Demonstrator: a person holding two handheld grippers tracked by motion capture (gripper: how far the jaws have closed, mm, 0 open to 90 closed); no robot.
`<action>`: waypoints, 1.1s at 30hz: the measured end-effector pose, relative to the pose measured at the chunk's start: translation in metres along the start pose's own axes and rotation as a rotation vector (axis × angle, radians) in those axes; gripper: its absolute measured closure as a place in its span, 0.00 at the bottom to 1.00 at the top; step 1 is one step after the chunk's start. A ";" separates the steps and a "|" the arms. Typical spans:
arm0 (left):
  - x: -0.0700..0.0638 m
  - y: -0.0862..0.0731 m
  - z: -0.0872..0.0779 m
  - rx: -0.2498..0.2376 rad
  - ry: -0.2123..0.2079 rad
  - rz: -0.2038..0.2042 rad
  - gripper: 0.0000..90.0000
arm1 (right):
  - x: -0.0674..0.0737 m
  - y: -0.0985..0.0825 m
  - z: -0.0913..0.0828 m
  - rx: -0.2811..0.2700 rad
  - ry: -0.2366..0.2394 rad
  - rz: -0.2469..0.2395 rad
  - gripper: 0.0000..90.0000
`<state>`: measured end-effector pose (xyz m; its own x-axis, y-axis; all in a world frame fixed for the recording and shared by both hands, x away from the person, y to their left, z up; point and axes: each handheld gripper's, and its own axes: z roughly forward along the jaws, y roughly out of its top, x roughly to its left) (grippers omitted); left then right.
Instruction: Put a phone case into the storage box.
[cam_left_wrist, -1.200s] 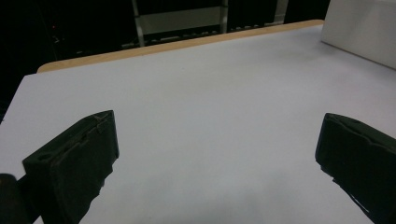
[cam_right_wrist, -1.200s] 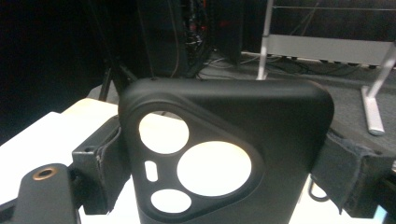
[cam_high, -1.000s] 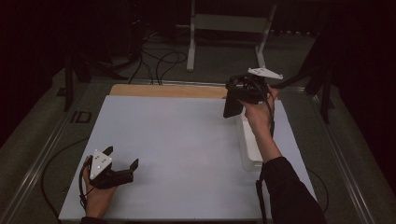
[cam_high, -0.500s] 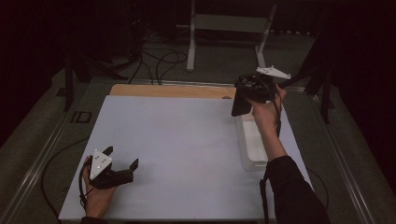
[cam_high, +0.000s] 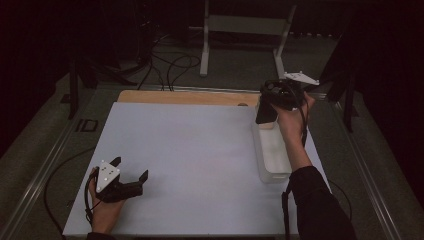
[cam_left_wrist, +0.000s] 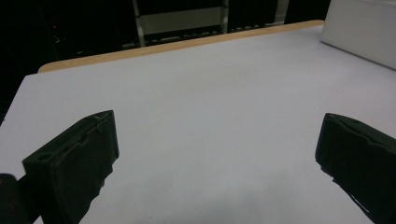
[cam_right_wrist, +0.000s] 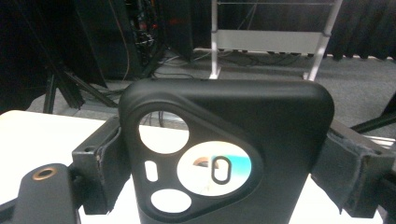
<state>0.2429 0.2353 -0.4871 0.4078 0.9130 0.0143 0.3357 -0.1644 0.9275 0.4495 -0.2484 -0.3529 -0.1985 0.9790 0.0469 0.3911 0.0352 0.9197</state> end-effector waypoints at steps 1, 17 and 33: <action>0.000 0.000 0.000 0.000 -0.001 0.001 0.00 | -0.001 0.000 0.000 0.003 -0.007 0.004 0.16; 0.000 0.000 0.000 0.001 0.000 0.001 0.00 | -0.012 -0.009 0.009 0.034 -0.056 -0.009 0.16; 0.000 0.000 0.000 0.000 -0.001 0.000 0.00 | -0.015 -0.020 0.023 0.064 -0.073 0.006 0.16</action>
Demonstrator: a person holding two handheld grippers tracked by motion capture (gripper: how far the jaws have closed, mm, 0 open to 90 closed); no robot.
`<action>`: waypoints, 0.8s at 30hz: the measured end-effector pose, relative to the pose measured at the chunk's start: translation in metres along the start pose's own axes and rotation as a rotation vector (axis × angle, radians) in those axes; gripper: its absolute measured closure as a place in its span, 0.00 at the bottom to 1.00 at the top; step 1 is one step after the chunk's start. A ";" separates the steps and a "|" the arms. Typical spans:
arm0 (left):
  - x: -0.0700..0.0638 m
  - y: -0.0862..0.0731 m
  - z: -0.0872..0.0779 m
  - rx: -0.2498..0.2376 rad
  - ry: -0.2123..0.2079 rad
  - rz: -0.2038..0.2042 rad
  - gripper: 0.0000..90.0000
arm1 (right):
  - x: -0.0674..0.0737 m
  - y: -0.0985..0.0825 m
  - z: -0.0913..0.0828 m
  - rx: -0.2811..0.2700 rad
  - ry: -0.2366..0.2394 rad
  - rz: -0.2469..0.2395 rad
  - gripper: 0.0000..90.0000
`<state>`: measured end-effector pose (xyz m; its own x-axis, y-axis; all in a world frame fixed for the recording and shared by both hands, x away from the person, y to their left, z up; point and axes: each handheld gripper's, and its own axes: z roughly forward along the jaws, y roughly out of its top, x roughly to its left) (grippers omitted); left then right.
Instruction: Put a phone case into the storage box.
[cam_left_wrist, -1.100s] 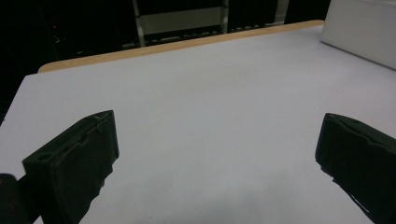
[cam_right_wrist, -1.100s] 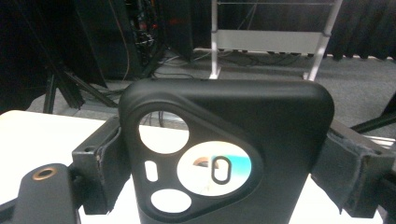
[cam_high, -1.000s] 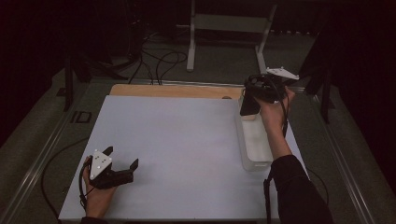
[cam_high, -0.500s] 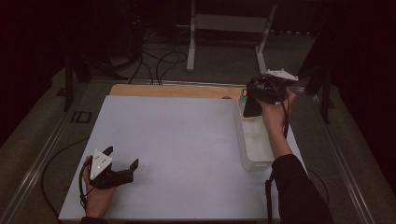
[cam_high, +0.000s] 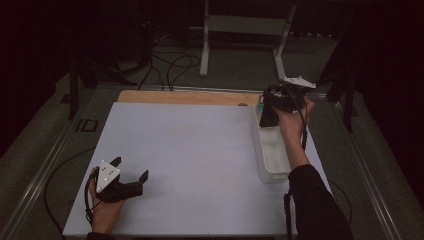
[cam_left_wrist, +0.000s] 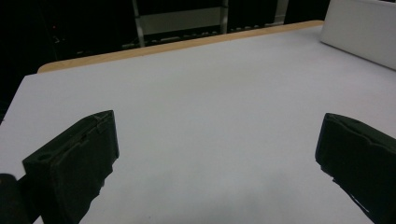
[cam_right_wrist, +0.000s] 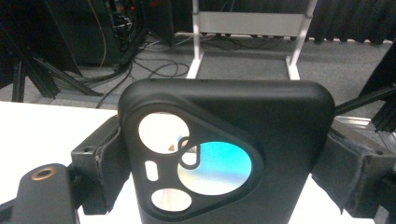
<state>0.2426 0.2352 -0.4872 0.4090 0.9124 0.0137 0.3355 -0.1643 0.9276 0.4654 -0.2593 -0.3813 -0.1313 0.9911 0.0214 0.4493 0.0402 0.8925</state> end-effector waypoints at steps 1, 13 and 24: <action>0.000 0.000 0.000 0.000 0.000 0.000 0.00 | -0.001 -0.002 0.002 0.004 -0.001 0.000 0.15; 0.001 0.000 -0.001 -0.004 -0.001 -0.001 0.00 | -0.001 -0.015 0.016 0.039 -0.008 0.012 0.15; 0.001 0.000 -0.001 -0.004 0.000 -0.002 0.00 | 0.003 -0.024 0.026 0.061 -0.015 0.000 0.15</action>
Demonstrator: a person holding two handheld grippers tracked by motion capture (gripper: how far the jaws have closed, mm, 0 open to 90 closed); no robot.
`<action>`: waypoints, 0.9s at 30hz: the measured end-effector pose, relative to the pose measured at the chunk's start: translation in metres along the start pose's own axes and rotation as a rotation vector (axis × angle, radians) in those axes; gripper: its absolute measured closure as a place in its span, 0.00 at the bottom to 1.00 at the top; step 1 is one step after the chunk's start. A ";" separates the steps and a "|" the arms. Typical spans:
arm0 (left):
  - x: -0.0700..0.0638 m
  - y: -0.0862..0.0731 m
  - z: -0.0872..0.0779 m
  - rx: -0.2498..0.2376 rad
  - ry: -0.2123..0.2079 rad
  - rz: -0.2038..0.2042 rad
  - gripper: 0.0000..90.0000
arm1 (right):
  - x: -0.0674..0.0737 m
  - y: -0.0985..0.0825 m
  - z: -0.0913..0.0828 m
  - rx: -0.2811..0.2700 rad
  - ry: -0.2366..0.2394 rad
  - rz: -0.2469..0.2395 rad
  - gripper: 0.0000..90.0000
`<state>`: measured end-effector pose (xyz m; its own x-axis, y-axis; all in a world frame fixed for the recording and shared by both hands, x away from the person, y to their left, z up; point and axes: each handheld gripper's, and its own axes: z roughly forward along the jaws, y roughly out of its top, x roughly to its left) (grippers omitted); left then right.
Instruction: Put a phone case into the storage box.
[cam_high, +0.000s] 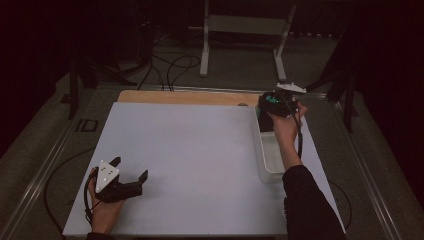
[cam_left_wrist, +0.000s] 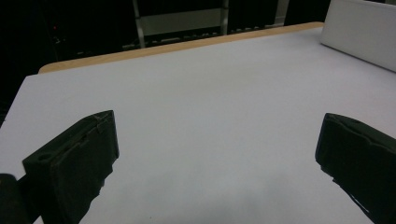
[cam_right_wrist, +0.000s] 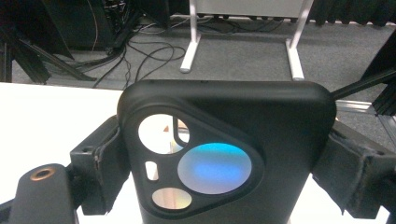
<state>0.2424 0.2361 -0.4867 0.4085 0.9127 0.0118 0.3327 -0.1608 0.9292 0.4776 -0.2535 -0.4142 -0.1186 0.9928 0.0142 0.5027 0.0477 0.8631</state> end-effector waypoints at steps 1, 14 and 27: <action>0.000 0.000 0.000 0.000 0.000 0.000 0.00 | 0.000 0.000 0.001 0.000 0.000 0.001 0.15; 0.001 0.000 0.000 0.000 0.000 -0.004 0.00 | 0.003 -0.005 0.013 0.026 -0.017 -0.009 0.15; 0.000 0.000 0.001 0.003 -0.001 -0.004 0.00 | 0.003 -0.009 0.021 0.049 -0.033 -0.019 0.15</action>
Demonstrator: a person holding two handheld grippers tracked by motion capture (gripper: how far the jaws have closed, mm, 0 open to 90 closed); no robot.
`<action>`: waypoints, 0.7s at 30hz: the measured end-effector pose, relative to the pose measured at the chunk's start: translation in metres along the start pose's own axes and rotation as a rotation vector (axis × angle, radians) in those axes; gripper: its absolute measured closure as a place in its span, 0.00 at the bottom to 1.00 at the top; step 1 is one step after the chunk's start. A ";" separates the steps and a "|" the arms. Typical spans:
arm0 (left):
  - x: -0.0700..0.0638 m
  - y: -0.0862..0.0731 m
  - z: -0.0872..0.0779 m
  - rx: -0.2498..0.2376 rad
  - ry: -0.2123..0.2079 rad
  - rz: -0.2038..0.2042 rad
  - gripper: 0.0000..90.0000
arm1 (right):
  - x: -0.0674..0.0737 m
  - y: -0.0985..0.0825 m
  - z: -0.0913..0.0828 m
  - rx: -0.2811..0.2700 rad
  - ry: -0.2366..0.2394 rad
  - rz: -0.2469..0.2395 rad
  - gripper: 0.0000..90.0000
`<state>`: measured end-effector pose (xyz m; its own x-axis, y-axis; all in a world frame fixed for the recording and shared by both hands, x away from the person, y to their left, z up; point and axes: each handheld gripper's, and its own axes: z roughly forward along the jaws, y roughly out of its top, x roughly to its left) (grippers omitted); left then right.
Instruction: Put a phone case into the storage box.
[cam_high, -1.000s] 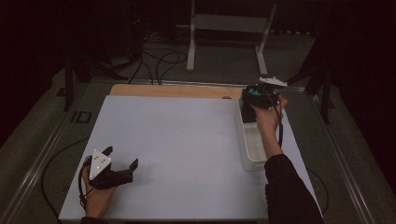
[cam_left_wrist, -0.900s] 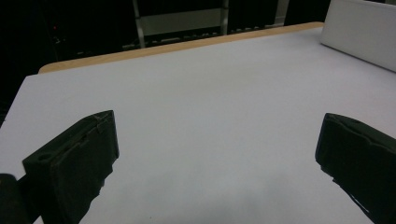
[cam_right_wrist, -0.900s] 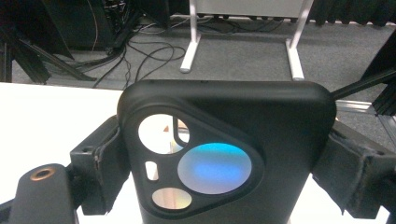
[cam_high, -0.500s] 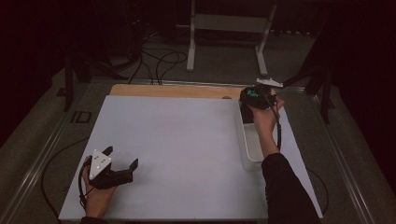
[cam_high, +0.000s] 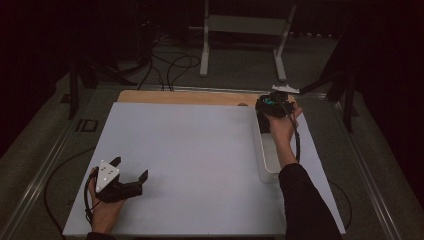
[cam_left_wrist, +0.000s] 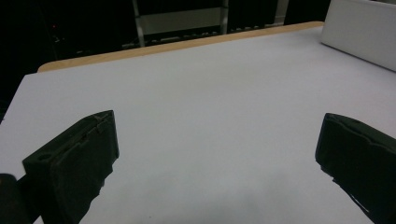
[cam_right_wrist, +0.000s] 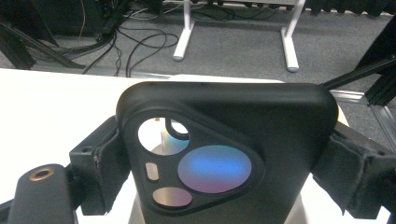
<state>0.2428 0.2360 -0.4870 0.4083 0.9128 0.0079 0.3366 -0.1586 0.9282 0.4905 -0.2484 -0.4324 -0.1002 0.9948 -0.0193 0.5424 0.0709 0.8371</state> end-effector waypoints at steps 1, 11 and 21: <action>0.000 0.000 0.000 0.001 0.000 0.000 0.00 | 0.000 0.000 0.001 0.003 0.000 0.001 0.15; 0.000 0.000 0.000 0.002 0.000 0.000 0.00 | 0.000 -0.001 0.006 -0.009 -0.006 -0.001 0.14; 0.000 0.000 0.000 0.000 -0.001 0.000 0.00 | -0.003 0.001 0.008 -0.003 0.013 -0.008 0.09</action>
<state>0.2426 0.2359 -0.4874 0.4094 0.9123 0.0074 0.3370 -0.1587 0.9280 0.4980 -0.2507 -0.4358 -0.1155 0.9931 -0.0193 0.5391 0.0790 0.8385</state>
